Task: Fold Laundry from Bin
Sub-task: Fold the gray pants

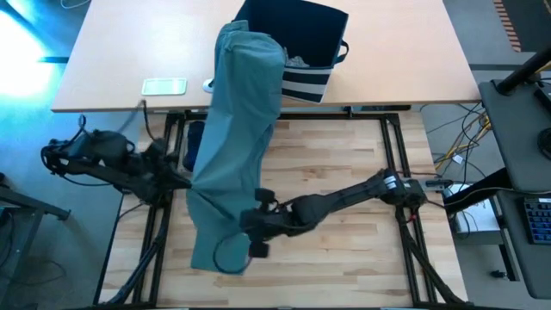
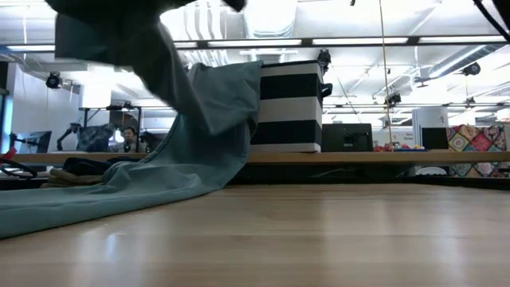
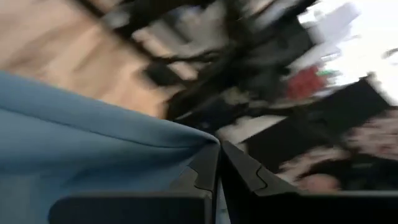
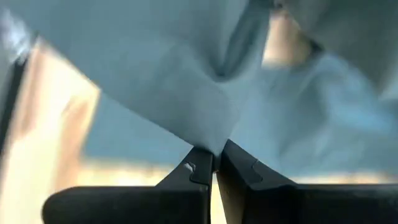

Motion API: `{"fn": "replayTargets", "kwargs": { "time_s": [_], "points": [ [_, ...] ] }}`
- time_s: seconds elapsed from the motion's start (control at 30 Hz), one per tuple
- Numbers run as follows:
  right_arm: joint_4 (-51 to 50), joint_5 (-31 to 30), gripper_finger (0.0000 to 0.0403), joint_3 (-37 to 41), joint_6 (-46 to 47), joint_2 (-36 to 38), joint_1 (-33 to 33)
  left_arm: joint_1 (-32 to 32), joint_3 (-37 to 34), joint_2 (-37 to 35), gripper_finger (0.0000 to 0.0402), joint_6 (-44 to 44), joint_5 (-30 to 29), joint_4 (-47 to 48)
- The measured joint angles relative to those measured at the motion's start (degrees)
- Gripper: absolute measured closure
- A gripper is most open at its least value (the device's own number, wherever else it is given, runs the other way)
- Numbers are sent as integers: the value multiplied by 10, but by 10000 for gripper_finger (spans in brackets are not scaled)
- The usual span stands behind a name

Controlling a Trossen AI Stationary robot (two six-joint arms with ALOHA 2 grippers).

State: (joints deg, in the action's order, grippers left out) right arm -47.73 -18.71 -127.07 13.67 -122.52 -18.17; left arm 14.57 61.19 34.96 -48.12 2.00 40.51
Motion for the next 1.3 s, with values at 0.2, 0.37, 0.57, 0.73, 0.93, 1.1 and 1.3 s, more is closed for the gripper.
{"fn": "replayTargets", "kwargs": {
  "time_s": [0.2, 0.37, 0.57, 0.73, 0.93, 1.1, 1.3],
  "points": [
    [-113, 119, 394, -69, 108, 3, -28, 0, -49, 23, 402, 31, -30, 50],
    [-90, 136, 394, -77, 239, 2, -56, 0, -137, 59, 402, 31, -18, 30],
    [-16, 143, 394, -75, 312, -42, -84, 0, -246, 106, 402, 15, -3, 10],
    [56, 139, 394, -75, 333, -86, -89, 0, -289, 132, 402, 31, -3, 10],
    [86, 127, 394, -75, 350, -113, -78, 0, -281, 146, 402, 26, 1, 60],
    [93, 114, 394, -75, 338, -112, -77, 0, -236, 145, 402, 38, -23, 142],
    [88, 87, 394, -72, 333, -159, -63, 0, -253, 168, 399, 21, -120, 122]
  ]
}}
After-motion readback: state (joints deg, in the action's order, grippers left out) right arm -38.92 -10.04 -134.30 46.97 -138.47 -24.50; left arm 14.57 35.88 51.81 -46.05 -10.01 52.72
